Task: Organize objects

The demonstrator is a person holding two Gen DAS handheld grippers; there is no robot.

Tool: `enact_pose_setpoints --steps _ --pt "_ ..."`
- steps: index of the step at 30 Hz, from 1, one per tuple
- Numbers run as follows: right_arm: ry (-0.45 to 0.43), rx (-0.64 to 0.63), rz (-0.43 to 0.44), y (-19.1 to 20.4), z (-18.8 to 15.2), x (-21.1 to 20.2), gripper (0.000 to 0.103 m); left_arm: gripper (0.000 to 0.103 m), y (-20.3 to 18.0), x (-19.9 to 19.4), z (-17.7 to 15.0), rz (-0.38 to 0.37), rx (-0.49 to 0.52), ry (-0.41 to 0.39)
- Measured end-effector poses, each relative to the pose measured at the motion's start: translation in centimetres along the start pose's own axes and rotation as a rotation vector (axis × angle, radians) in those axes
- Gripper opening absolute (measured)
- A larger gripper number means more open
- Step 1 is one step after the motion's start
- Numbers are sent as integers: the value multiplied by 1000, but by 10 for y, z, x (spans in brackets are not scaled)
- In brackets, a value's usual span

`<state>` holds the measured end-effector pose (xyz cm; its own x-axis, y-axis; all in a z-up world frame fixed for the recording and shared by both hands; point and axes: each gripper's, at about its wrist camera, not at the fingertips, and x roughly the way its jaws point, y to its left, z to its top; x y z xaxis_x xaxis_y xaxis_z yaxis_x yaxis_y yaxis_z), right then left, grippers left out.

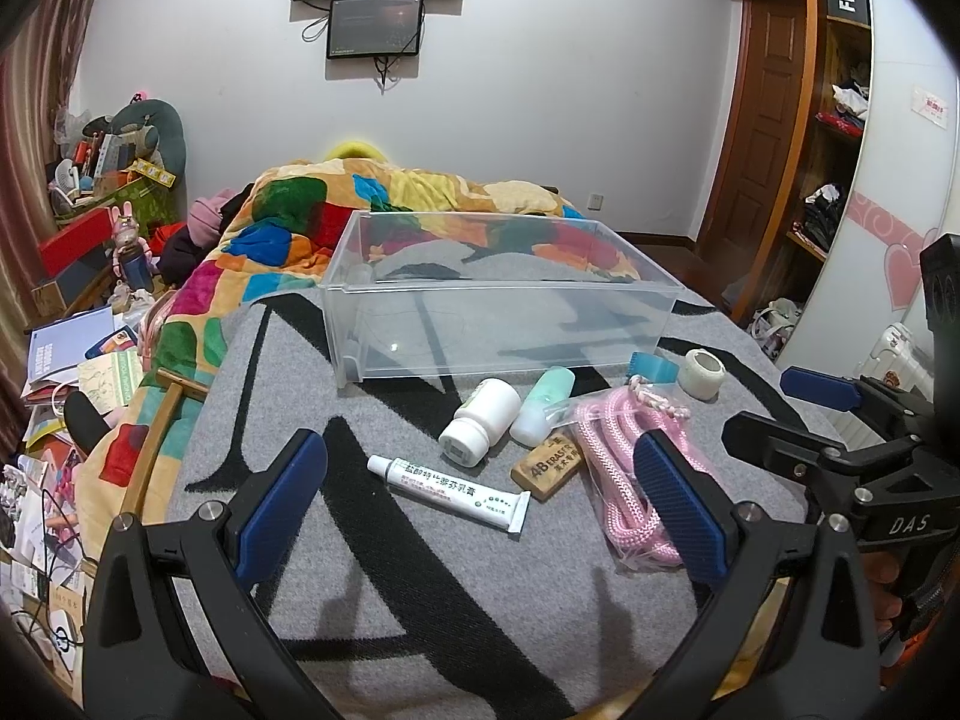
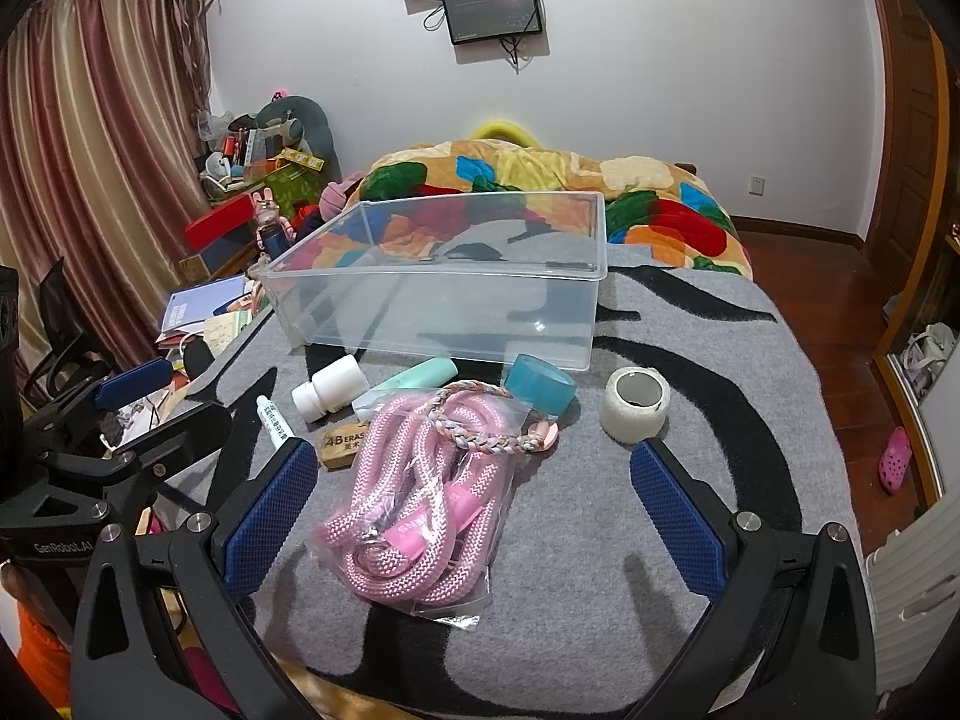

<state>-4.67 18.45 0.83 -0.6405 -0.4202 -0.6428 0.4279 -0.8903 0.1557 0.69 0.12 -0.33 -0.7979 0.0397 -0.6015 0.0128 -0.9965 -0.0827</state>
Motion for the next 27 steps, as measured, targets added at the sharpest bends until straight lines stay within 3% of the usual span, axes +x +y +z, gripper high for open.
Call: enact_pose_setpoints --steps 27 --pt "2 5 3 0 0 -1 103 103 -2 1 0 -1 -1 2"
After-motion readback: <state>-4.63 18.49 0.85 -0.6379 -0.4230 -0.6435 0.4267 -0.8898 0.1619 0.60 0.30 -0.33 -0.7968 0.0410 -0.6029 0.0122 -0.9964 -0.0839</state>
